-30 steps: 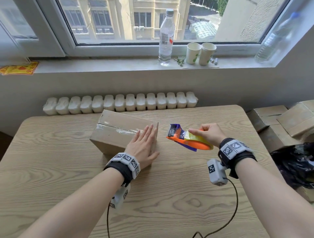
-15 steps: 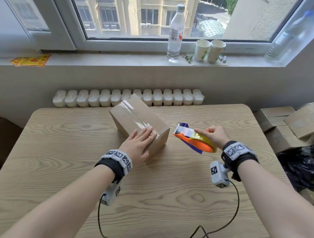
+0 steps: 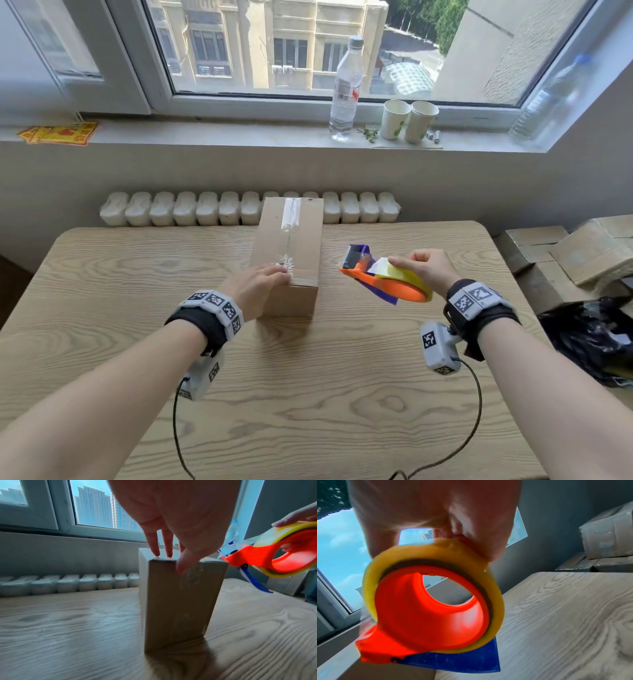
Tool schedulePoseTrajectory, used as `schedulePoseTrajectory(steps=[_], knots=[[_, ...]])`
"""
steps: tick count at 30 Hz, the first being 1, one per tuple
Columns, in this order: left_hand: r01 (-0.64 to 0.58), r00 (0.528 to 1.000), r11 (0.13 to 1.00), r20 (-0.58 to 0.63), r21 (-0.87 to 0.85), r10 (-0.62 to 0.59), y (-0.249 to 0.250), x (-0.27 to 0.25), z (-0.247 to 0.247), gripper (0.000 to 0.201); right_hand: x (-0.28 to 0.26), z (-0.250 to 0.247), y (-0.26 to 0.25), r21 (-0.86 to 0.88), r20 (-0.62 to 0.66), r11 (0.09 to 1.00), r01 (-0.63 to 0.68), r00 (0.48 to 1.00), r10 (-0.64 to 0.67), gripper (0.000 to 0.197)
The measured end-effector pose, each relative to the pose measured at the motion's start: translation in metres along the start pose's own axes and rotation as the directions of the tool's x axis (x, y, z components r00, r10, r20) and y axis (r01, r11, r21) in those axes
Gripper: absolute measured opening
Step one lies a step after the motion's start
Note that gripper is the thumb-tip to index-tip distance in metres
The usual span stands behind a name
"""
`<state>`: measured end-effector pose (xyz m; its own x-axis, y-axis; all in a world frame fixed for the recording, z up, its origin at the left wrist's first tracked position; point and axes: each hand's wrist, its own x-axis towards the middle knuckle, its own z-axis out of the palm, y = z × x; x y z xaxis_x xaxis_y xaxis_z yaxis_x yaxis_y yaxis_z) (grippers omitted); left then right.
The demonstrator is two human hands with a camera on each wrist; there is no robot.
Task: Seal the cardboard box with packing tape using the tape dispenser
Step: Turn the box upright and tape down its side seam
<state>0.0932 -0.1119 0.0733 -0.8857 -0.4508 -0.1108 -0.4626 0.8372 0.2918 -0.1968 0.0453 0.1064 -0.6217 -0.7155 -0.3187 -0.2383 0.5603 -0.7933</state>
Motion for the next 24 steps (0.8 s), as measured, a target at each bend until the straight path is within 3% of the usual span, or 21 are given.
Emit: schedulePoseTrajectory(steps=[3,8,13,20,24], knots=[[0.036,0.997,0.999,-0.062,-0.036,-0.038,0.014,0.015,-0.021,0.041,-0.003,0.0,-0.021,-0.039,0.07,0.997,0.072,0.995,-0.069,0.032],[0.154,0.988,0.965,0.007,-0.213,-0.156,0.022,0.04,-0.052,0.047,-0.004,0.01,-0.062,-0.072,0.145,0.975,0.212,0.969,-0.2,0.037],[0.003,0.982,0.98,-0.185,-0.2,-0.04,0.029,0.039,-0.072,0.042,-0.009,0.02,-0.09,-0.167,0.241,0.937,0.307,0.934,-0.263,0.036],[-0.055,0.987,0.985,-0.156,-0.166,0.029,0.03,0.034,-0.081,0.018,-0.014,0.033,-0.108,-0.22,0.283,0.904,0.365,0.911,-0.299,0.039],[-0.025,0.991,0.982,-0.131,-0.189,0.0,0.028,0.032,-0.086,0.01,-0.016,0.038,-0.112,-0.266,0.279,0.892,0.364,0.915,-0.29,0.042]])
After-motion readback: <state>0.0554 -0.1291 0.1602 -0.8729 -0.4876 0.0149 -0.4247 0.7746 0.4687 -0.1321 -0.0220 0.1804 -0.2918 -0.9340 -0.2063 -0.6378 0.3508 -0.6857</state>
